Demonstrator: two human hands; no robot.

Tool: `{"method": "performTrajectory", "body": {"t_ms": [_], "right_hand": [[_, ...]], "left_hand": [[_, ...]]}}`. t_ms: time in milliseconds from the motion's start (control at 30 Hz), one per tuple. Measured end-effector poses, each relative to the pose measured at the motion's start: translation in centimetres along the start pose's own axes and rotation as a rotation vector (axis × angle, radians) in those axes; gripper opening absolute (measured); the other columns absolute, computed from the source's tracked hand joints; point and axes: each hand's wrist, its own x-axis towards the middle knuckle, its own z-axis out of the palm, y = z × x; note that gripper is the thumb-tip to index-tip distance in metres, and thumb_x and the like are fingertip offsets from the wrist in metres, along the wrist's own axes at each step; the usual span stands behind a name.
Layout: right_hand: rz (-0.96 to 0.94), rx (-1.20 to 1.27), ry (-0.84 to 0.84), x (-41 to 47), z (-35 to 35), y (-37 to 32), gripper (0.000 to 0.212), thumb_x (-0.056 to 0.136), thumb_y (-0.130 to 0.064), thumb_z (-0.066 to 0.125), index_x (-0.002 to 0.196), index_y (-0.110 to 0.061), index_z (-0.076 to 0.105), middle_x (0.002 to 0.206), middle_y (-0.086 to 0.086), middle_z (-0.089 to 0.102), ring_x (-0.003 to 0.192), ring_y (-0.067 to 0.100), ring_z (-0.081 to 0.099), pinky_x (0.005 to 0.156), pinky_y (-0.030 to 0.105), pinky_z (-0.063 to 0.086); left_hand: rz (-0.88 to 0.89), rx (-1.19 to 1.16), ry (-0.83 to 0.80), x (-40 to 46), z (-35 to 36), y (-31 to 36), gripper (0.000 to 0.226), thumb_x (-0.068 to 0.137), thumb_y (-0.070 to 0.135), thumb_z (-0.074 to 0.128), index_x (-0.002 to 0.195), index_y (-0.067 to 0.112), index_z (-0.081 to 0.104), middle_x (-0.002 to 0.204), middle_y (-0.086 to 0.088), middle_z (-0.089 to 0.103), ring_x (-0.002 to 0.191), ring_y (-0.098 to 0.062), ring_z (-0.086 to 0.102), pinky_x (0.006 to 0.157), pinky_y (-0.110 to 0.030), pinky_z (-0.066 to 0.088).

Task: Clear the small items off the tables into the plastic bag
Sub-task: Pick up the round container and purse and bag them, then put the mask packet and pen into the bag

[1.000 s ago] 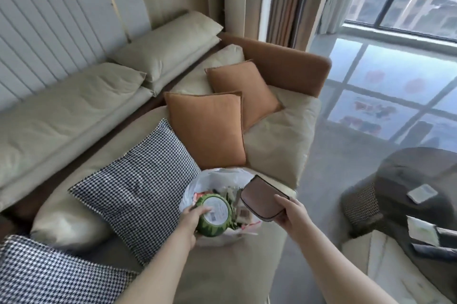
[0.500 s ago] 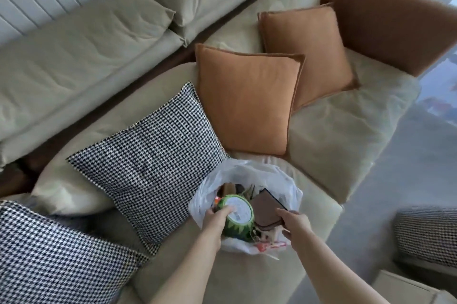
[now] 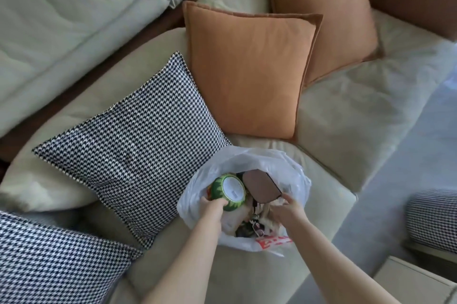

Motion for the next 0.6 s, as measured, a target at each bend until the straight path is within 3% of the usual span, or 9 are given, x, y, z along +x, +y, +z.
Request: {"method": "performTrajectory", "body": {"t_ms": [67, 133, 200, 300, 400, 500, 600], "right_hand": [[0.018, 0.001, 0.0, -1.1, -0.2, 0.0, 0.054, 0.087, -0.001, 0.056, 0.138, -0.006, 0.043, 0.09, 0.011, 0.058, 0.082, 0.026, 0.054, 0.077, 0.034, 0.049], [0.049, 0.056, -0.009, -2.5, -0.6, 0.1, 0.048, 0.087, -0.002, 0.059, 0.133, -0.004, 0.047, 0.084, 0.007, 0.055, 0.081, 0.025, 0.051, 0.086, 0.043, 0.051], [0.039, 0.081, -0.001, -4.4, -1.1, 0.3, 0.045, 0.085, -0.006, 0.064, 0.129, -0.004, 0.052, 0.094, 0.009, 0.058, 0.082, 0.023, 0.053, 0.083, 0.044, 0.053], [-0.055, 0.016, 0.048, -7.5, -2.1, 0.6, 0.045, 0.083, -0.013, 0.068, 0.125, -0.006, 0.055, 0.108, 0.009, 0.059, 0.078, 0.016, 0.054, 0.064, 0.027, 0.045], [-0.168, -0.099, 0.099, -11.4, -3.0, 1.2, 0.043, 0.084, -0.017, 0.066, 0.124, -0.008, 0.056, 0.118, 0.007, 0.061, 0.09, 0.016, 0.057, 0.076, 0.025, 0.045], [-0.249, -0.182, 0.16, -15.6, -3.8, 2.4, 0.039, 0.084, -0.019, 0.064, 0.121, -0.011, 0.058, 0.117, 0.004, 0.062, 0.093, 0.014, 0.056, 0.08, 0.022, 0.043], [-0.276, -0.263, 0.211, -19.6, -4.7, 4.2, 0.039, 0.085, -0.02, 0.061, 0.123, -0.013, 0.057, 0.12, 0.005, 0.061, 0.104, 0.016, 0.057, 0.088, 0.023, 0.042]], "left_hand": [[0.001, 0.021, 0.021, -0.8, -0.6, -0.1, 0.079, 0.084, 0.003, 0.061, 0.15, 0.012, 0.018, 0.142, -0.02, 0.041, 0.126, -0.039, 0.044, 0.104, -0.05, 0.041], [0.033, 0.054, 0.034, -1.9, -1.4, -0.3, 0.075, 0.084, 0.004, 0.062, 0.147, 0.009, 0.024, 0.137, -0.021, 0.046, 0.122, -0.039, 0.048, 0.102, -0.047, 0.042], [0.097, 0.108, 0.001, -3.5, -2.2, -0.8, 0.07, 0.084, 0.006, 0.062, 0.145, 0.009, 0.029, 0.133, -0.02, 0.051, 0.117, -0.035, 0.052, 0.1, -0.044, 0.045], [0.202, 0.193, -0.121, -7.0, -3.1, -1.7, 0.067, 0.083, 0.006, 0.058, 0.143, 0.012, 0.031, 0.111, -0.012, 0.061, 0.101, -0.027, 0.06, 0.087, -0.036, 0.049], [0.303, 0.336, -0.193, -11.2, -4.0, -2.4, 0.062, 0.082, 0.01, 0.058, 0.14, 0.013, 0.036, 0.092, -0.004, 0.062, 0.09, -0.021, 0.062, 0.083, -0.033, 0.051], [0.439, 0.554, -0.28, -15.0, -4.8, -3.4, 0.053, 0.083, 0.016, 0.058, 0.134, 0.016, 0.045, 0.112, -0.007, 0.064, 0.102, -0.022, 0.062, 0.09, -0.034, 0.049], [0.608, 0.779, -0.359, -18.4, -5.4, -4.6, 0.021, 0.083, 0.018, 0.058, 0.103, 0.021, 0.059, 0.111, -0.005, 0.063, 0.108, -0.025, 0.061, 0.094, -0.034, 0.05]]}}
